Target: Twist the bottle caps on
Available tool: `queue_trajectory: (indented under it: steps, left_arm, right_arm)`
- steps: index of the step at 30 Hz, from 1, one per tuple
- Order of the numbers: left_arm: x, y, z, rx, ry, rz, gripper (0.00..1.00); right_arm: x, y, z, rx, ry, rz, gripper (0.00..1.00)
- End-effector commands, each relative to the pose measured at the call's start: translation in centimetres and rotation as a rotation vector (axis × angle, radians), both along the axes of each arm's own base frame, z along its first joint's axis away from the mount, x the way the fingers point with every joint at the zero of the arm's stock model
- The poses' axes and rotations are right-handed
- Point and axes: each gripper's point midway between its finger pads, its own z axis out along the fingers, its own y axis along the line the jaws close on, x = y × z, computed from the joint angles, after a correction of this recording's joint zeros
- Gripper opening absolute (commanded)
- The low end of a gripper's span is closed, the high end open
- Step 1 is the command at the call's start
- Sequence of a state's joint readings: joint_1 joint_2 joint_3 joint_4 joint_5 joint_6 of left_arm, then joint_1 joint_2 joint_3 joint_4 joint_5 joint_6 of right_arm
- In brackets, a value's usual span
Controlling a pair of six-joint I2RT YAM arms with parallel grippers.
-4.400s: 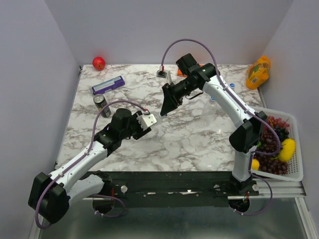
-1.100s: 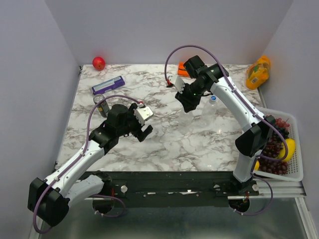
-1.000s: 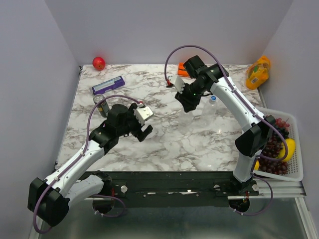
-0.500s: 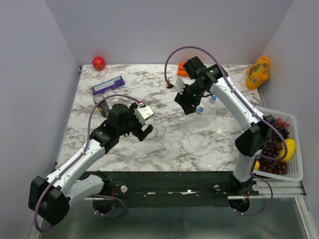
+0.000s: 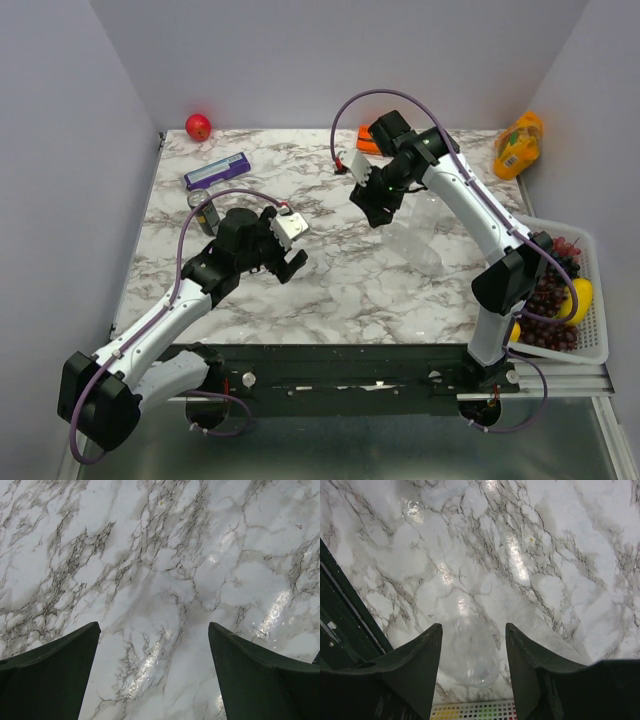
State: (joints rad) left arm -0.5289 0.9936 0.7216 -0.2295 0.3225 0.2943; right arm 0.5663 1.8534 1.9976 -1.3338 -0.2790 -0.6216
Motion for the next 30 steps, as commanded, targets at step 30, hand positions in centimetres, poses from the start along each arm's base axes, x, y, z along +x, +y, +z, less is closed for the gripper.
queue_trajectory:
  steps: [30]
  left_arm:
    - [1.4,-22.8,-6.8,0.520,0.047,-0.731,0.99]
  right_arm:
    - [0.1,-9.4,16.3,0.327,-0.489,-0.398,0.68]
